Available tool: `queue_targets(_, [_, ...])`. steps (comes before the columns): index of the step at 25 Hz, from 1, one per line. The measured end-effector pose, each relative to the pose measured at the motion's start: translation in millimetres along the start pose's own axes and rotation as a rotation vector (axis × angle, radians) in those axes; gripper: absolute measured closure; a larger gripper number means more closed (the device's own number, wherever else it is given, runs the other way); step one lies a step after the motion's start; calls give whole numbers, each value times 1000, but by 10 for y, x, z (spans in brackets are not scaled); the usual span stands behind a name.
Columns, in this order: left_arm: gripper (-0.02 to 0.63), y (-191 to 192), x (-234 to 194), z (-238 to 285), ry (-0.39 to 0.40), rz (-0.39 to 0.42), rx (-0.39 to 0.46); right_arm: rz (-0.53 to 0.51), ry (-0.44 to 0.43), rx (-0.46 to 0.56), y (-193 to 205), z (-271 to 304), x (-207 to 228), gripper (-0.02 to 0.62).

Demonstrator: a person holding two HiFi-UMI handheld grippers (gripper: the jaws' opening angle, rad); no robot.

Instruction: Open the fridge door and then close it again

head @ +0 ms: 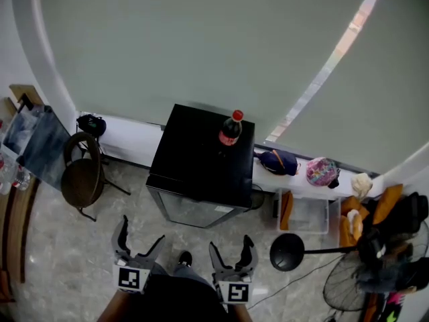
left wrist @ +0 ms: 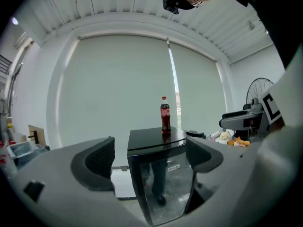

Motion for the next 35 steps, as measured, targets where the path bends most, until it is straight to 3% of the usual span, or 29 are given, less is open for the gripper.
queue_targets(8, [138,235,-181,414,26,-37,-61,-19,-57,-54,47,449,38,190])
queue_targets(19, [164,945,-467,935,108,16,-146,-64,-109,-111,106,1068,-151,191])
queue_targets(30, [221,1754,-478,1429,227,45,-315,-85,-149,-166,160,1413,-309,192])
queue_targets(35, [248,2016,-456,1659,284,14,-375,-81,-154,-179,170,1510,-302,192])
Point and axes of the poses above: the fingertips, and each gripper's own axes: z forward along the fingers, x to its right, y out of its underside, the point moved 10 cm from there along -z, backward along the fingers, and after that the axes turned 13 degrees about -y, right-handed, at the moved point
